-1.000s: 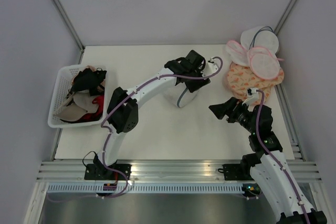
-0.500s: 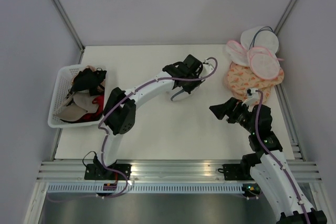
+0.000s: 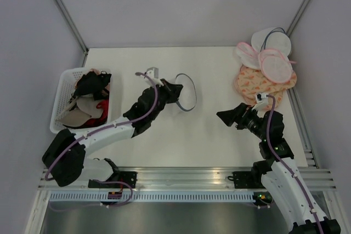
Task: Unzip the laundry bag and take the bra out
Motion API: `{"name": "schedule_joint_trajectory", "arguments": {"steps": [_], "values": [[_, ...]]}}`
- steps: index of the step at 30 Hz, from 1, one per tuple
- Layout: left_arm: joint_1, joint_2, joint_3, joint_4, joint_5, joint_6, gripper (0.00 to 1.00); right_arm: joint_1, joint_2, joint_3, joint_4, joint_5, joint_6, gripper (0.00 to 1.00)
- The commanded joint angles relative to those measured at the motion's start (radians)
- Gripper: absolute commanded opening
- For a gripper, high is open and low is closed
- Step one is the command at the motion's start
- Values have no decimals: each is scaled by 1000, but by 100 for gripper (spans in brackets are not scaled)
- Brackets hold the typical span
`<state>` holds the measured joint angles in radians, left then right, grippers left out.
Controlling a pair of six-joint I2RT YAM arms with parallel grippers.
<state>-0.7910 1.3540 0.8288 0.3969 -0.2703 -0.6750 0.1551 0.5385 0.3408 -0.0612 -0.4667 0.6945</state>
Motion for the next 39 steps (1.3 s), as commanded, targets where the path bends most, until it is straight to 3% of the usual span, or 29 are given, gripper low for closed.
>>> {"name": "schedule_joint_trajectory", "arguments": {"steps": [1,3,5,7,8,11,13,19,22,30,32,39], "values": [[4,-68,-221,382,-219,-469,2,4,-11,-26,179,-128,112,98],[3,-90,-349,472,-245,-625,2,4,15,-63,301,-192,198,98],[-1,-63,-426,676,-244,-728,2,3,41,-114,442,-226,406,98],[-1,-17,-513,907,-215,-797,2,4,95,-218,709,-256,642,98],[-1,41,-545,986,-201,-799,2,4,130,-277,838,-256,701,98],[-1,147,-559,1246,-127,-811,2,12,170,-335,942,-251,825,98],[-4,175,-548,1263,-72,-857,2,23,164,-335,901,-237,820,98],[-16,159,-491,1264,0,-787,2,84,184,-303,750,-187,768,98],[-16,120,-464,1263,19,-761,2,129,245,-301,767,-155,760,98],[-25,112,-439,1264,43,-801,2,268,452,-275,1029,-8,795,97],[-33,111,-436,1264,52,-796,2,297,534,-292,1191,22,835,94],[-94,135,-442,1264,46,-810,2,382,810,-220,1431,100,869,70]]}}
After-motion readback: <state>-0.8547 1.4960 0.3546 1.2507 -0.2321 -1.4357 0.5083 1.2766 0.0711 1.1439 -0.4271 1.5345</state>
